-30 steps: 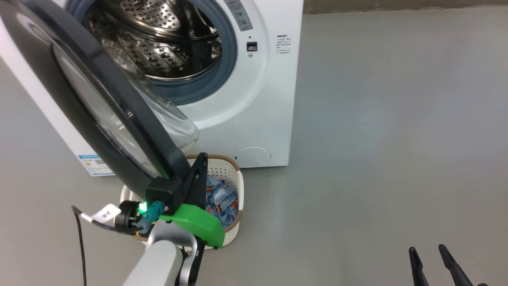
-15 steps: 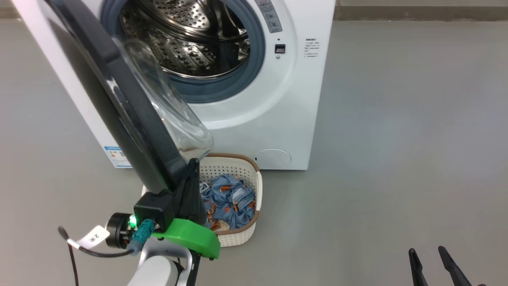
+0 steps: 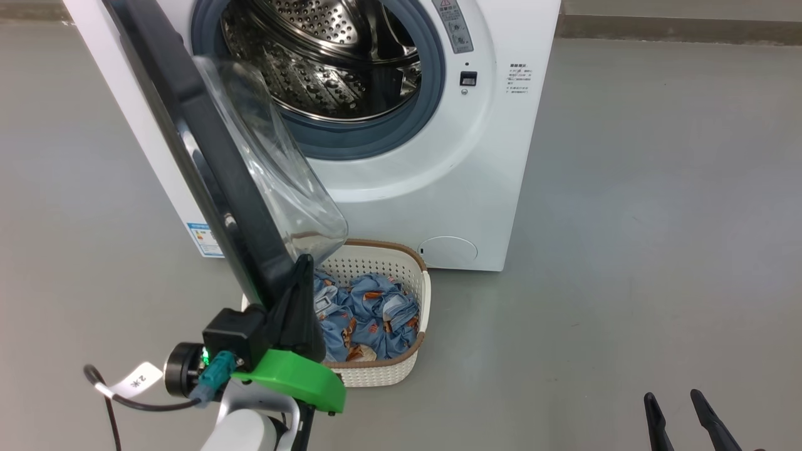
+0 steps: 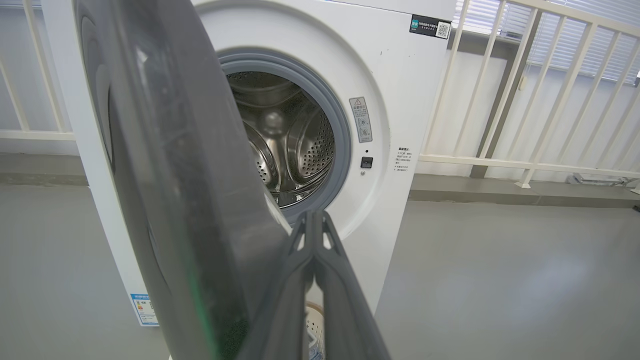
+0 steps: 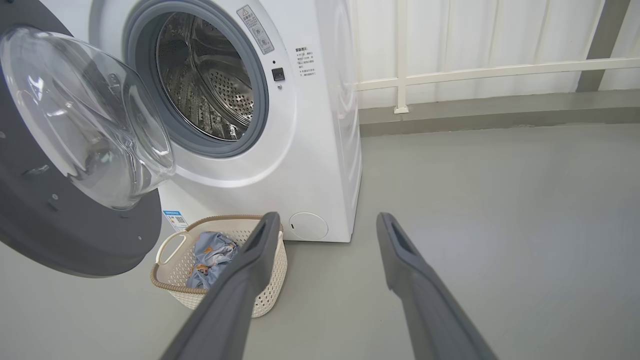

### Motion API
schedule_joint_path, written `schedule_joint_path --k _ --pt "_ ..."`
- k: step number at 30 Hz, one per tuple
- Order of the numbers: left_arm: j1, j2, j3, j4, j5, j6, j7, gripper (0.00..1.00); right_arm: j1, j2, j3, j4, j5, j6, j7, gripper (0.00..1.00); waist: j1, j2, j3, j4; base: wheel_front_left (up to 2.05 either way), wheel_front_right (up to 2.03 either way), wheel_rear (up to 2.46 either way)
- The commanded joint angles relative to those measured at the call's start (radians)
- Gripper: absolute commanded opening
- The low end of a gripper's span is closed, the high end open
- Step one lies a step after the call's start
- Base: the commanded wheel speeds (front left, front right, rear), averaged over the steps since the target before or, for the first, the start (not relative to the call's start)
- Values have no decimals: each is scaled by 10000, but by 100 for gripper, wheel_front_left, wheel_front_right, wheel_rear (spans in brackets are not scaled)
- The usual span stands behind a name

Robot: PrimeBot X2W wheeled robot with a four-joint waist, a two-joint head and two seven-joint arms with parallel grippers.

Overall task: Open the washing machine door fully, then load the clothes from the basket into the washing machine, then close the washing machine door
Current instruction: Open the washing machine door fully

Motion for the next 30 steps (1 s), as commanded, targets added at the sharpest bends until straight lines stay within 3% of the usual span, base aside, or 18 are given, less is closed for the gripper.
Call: schedule_joint_path --k 1,13,30 --pt "-96 463 674 151 -318 163 355 0 -255 -117 232 -198 145 90 -47 100 1 0 10 2 0 0 0" --pt "-303 484 680 668 -835 -283 560 0 -348 -34 160 -173 266 90 -47 100 1 0 107 -93 0 0 0" --pt "76 576 650 309 -102 711 -398 0 -366 -66 38 -177 288 90 -47 100 1 0 303 868 0 0 0"
